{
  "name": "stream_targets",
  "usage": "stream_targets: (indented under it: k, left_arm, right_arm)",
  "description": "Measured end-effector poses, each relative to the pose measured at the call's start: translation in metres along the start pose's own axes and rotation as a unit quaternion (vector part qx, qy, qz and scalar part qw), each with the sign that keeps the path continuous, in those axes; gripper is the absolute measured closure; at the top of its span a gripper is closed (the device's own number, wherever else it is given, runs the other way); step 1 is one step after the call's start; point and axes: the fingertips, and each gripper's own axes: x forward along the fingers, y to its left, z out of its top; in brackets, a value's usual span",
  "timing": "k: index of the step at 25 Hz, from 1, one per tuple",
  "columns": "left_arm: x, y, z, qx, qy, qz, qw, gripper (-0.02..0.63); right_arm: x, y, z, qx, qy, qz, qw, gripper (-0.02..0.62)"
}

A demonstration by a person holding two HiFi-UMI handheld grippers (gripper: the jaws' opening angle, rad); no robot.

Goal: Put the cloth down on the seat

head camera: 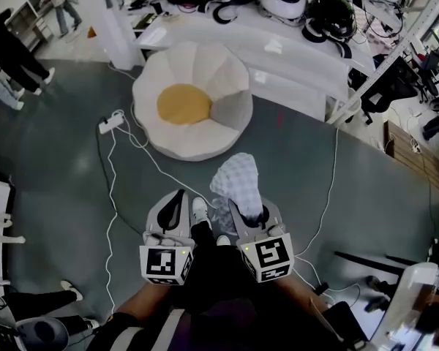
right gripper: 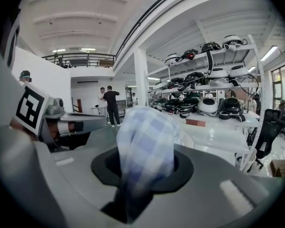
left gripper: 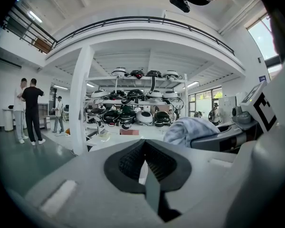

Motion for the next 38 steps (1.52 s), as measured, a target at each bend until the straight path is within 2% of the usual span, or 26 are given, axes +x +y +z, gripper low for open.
stream_targets:
  k: [5, 15, 27, 38]
  left_arm:
    - [0.037, 0.021, 0.002, -0.007, 0.003, -0.010, 0.9999, 0.606]
    - [0.104, 0.078, -0.012, -0.031, 0.035, -0.007, 0.9989, 0.606]
    - [0.183, 0.140, 0.013, -0.029, 0.026, -0.025, 0.9989, 0.606]
    - [0.207, 0.184, 0.026, -0.022, 0.012, -0.026, 0.9994, 0.606]
  right_arm:
    - [0.035, -0.019, 0.004, 0.005, 0.018, -0.015, 1.000, 0.485]
    - [0.120, -0.046, 0.017, 0.010, 0.047, -0.024, 0.999, 0.485]
    - [0.208, -0.068, 0.047, 0.007, 0.060, -0.037, 0.998, 0.485]
    - [0.252, -0.066, 0.074, 0.005, 0.047, -0.046, 0.998, 0.485]
